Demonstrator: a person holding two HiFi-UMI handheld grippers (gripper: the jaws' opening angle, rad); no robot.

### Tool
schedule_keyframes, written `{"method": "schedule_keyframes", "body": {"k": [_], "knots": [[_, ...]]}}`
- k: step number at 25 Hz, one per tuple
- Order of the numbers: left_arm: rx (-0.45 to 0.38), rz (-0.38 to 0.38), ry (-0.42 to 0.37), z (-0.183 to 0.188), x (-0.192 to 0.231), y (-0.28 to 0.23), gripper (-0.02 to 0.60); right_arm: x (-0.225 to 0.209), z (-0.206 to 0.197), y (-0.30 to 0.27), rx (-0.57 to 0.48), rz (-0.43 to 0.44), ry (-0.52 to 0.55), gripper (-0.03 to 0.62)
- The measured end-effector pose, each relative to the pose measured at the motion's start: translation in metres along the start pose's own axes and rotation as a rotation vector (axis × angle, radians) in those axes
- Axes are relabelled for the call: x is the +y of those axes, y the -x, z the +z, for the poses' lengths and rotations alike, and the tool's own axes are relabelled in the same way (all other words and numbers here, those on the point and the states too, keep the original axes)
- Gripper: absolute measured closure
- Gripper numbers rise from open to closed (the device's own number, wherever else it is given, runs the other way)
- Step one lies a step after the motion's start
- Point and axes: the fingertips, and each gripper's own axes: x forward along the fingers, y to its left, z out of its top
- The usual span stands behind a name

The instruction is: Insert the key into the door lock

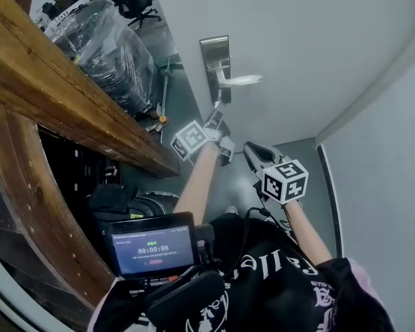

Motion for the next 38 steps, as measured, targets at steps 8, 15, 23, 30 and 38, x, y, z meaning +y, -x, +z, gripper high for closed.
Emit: {"method": "schedule_keyframes", "body": {"k": [8, 15, 23, 30, 38], "knots": [[-0.043, -0.028, 0.109, 0.0, 0.002, -0.01, 0.558, -0.006, -0.014, 0.005, 0.016, -0.024, -0.018, 0.56], [-0.086, -0.065, 0.251, 0.004, 0.001, -0.015, 0.558, -0.011, -0.021, 0.012, 0.026, -0.044, -0.028, 0.56], [-0.118, -0.068, 0.349, 0.005, 0.001, -0.029, 0.558, -0.02, -0.029, 0.016, 0.025, -0.061, -0.055, 0.56], [-0.089, -0.075, 0.365, 0.015, 0.005, -0.04, 0.558, -0.025, -0.036, 0.014, 0.028, -0.076, -0.071, 0.56], [-0.073, -0.08, 0.321, 0.026, 0.012, -0.056, 0.557, -0.034, -0.032, 0.01, 0.02, -0.089, -0.076, 0.56]]}}
